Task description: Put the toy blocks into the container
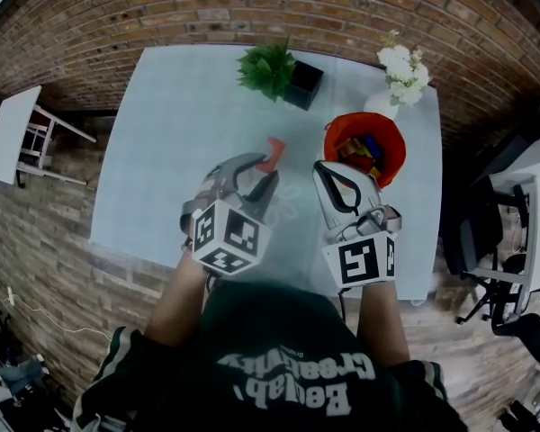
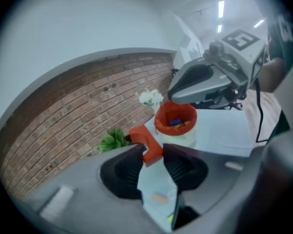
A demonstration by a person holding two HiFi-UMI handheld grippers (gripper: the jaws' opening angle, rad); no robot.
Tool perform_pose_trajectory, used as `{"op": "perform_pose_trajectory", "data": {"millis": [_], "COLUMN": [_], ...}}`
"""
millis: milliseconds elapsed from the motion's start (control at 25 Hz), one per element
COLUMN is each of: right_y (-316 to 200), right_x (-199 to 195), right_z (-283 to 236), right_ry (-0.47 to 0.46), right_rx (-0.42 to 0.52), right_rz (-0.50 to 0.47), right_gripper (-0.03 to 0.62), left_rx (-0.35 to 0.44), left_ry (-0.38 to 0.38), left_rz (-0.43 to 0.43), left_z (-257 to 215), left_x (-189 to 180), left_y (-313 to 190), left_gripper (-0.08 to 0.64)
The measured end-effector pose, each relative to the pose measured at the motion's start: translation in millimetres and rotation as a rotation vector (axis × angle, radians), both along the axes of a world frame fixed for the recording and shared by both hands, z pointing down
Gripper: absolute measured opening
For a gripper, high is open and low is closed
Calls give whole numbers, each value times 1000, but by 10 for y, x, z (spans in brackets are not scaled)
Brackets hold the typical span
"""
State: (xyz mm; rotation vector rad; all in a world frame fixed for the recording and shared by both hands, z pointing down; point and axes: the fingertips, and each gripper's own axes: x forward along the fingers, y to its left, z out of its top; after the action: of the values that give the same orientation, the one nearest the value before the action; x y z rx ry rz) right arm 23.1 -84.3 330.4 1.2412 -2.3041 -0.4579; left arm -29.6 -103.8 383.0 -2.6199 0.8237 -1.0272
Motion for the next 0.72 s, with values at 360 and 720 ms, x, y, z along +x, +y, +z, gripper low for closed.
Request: {"op": "perform_pose_trajectory", "data": {"millis": [360,720], "right_y": [78,237], "right_x": [411,1150], "right_z": [8,111], "right_ry": [-3,-7], "right_rx": [-2,-27], "right_rz": [69,194], "right_gripper": [6,6], "left_rx": [13,-6], "left_ry": [6,5], "left_rz": [95,209], "left_z": [-65,43], "left_x": [539,1289], "left_y": [56,154], "left_gripper": [132,130]}}
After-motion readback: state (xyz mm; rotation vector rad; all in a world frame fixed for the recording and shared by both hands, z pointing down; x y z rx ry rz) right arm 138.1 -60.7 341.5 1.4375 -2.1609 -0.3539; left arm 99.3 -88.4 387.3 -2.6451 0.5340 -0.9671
